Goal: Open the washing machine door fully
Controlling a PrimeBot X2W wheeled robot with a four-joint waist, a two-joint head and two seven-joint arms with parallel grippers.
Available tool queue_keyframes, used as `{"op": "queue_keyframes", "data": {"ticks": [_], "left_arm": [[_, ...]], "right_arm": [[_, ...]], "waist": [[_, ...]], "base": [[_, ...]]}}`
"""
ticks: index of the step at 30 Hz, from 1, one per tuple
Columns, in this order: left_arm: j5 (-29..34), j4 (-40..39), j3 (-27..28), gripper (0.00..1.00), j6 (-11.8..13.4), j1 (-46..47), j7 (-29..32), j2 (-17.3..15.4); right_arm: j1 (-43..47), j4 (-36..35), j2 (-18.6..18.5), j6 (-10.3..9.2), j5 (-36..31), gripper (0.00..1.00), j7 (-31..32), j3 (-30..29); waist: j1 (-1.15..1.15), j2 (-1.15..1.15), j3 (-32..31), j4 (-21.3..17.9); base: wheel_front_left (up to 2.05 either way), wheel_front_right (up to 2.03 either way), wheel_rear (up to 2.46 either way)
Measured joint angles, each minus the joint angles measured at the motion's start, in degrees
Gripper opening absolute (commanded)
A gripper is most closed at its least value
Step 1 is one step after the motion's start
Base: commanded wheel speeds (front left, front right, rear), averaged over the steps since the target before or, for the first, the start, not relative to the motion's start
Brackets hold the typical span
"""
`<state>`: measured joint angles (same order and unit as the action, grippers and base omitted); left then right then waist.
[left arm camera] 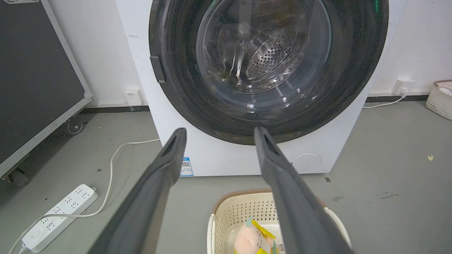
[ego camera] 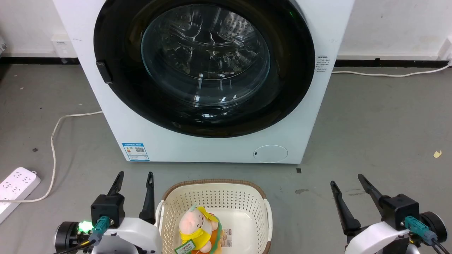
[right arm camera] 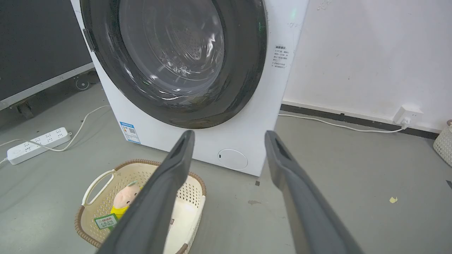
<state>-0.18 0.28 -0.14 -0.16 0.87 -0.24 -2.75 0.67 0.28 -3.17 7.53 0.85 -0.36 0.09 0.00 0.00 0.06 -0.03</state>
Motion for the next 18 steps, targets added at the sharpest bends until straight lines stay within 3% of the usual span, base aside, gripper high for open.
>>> {"op": "queue_keyframes", "data": {"ticks": [18], "left_arm": [[-0.5,-0.1,-1.0,1.00,0.0,0.4,-2.4,0.0]], "right_arm": [[-1.7,0.4,0.0,0.00,3.9,1.00,-2.4,-0.5]], "waist": [[0.00,0.00,2.3,0.1]], "base": [[0.00,0.00,0.00]]}}
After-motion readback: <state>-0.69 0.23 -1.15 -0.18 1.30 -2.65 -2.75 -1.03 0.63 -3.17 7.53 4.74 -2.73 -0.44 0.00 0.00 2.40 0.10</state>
